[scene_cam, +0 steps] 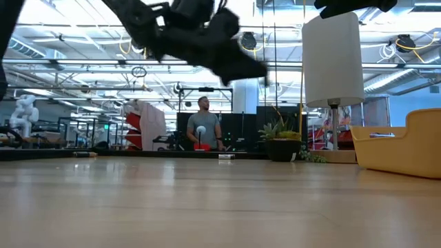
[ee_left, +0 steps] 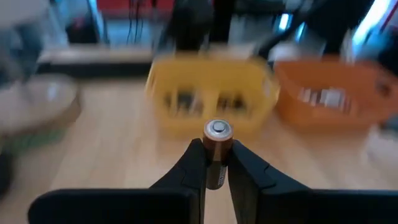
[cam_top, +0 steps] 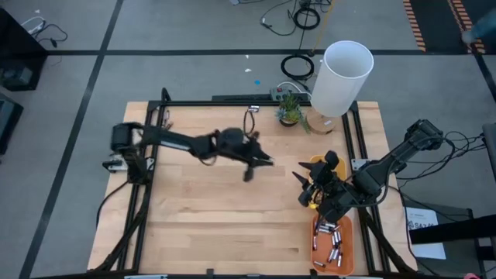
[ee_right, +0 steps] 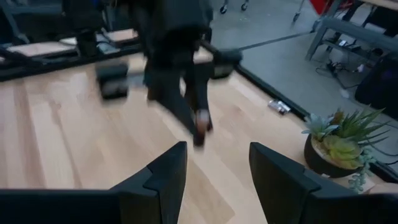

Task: Sort batteries
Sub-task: Put the brown battery into the yellow bin, then put the black battery into the orange bin

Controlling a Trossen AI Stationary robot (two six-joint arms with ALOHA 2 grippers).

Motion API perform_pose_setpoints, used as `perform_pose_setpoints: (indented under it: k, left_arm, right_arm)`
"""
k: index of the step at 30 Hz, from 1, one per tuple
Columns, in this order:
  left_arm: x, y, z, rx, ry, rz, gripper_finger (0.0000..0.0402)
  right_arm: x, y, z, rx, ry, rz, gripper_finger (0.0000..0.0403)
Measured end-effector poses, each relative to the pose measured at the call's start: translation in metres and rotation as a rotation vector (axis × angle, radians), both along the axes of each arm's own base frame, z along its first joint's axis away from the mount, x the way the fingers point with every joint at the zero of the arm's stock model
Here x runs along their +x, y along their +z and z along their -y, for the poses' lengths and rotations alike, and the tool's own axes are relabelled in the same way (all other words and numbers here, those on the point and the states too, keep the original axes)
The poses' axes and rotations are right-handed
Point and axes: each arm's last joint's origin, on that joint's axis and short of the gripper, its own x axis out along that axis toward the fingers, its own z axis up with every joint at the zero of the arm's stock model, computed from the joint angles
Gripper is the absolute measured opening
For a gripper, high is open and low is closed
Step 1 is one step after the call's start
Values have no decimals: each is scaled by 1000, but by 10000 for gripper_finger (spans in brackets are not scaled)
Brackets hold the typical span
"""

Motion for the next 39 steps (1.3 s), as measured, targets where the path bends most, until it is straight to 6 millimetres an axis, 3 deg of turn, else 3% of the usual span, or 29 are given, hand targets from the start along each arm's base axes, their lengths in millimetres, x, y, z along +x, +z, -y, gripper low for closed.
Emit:
perform_pose_setpoints:
  k: [3,7,12,19,26,33,39]
  left_arm:
    - [33,-16,13,-30,-24,113,46]
    - [84,-42,22,-75,-40,101,46]
    - [141,-50,24,-88,-70,78,46]
    - [193,-66,34,-99,-113,45,46]
    - [207,-73,32,-142,-84,19,55]
    - [207,-74,34,-140,-93,13,175]
    - [205,-73,28,-149,-79,-28,211]
  right_arm:
    - [1,1,1,-19,-20,18,167]
    - [2,1,4,-26,-38,25,167]
    - [3,1,5,-21,-45,30,167]
    - [3,1,5,-52,-29,6,167]
    - [4,1,6,-52,-30,2,167]
    - [3,1,6,-56,-25,-7,167]
    - [3,1,6,-40,-14,-16,167]
